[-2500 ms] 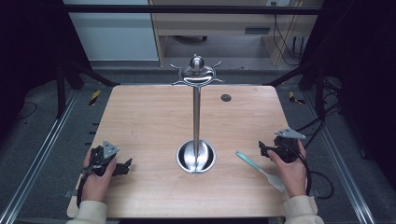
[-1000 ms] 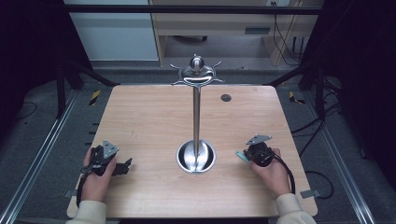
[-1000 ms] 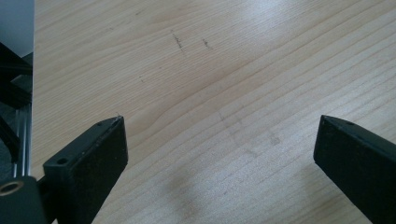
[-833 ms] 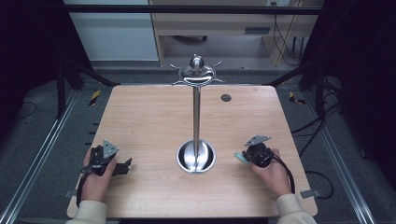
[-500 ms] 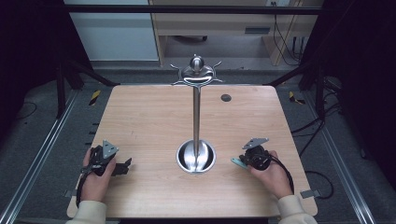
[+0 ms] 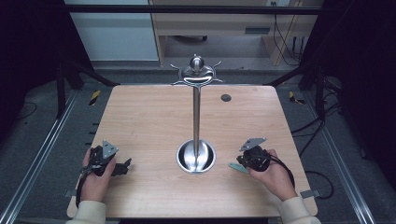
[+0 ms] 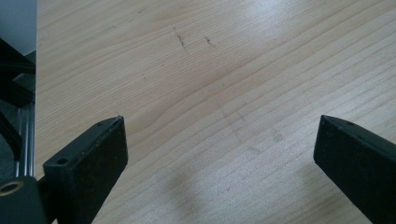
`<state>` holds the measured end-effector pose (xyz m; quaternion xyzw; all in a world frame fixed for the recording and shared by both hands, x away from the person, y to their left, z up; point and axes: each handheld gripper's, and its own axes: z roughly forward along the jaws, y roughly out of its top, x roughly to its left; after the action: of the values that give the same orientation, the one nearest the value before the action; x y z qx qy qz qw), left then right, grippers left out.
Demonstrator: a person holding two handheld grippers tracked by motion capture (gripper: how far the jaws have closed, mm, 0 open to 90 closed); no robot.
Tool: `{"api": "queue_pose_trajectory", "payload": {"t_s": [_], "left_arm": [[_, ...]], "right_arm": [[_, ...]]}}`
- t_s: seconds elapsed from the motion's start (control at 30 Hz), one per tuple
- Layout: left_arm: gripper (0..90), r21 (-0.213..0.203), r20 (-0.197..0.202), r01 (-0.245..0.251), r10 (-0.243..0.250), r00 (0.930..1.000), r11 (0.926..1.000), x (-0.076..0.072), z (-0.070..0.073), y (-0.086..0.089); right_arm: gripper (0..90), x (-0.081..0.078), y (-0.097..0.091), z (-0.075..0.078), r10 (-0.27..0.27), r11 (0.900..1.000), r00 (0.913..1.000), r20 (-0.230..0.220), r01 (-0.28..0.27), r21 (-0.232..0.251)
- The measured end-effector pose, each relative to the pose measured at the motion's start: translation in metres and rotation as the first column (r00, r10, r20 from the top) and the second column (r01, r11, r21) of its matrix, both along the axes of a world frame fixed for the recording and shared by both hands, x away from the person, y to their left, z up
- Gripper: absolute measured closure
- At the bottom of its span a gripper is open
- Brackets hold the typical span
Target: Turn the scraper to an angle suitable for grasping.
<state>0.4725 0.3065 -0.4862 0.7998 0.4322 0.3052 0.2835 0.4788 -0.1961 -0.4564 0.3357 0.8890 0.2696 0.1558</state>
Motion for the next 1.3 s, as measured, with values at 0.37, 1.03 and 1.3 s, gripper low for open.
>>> {"api": "queue_pose_trajectory", "payload": {"t_s": [0.37,1.03,1.3], "left_arm": [[2.8,-0.008,0.004,0.005,-0.005,1.0,1.0,0.0,0.001,0.0],[2.8,-0.003,-0.004,0.007,-0.007,1.0,1.0,0.0,0.0,-0.001],[2.8,-0.003,-0.004,0.008,-0.008,1.0,1.0,0.0,0.0,-0.001]], "right_arm": [[72.9,0.017,0.019,0.011,0.084,0.9709,0.9863,-0.142,-0.113,-0.211],[65.7,0.027,0.025,-0.002,0.116,0.9309,0.9434,-0.311,-0.212,-0.297],[66.4,0.031,0.026,-0.006,0.122,0.925,0.935,-0.333,-0.229,-0.303]]}}
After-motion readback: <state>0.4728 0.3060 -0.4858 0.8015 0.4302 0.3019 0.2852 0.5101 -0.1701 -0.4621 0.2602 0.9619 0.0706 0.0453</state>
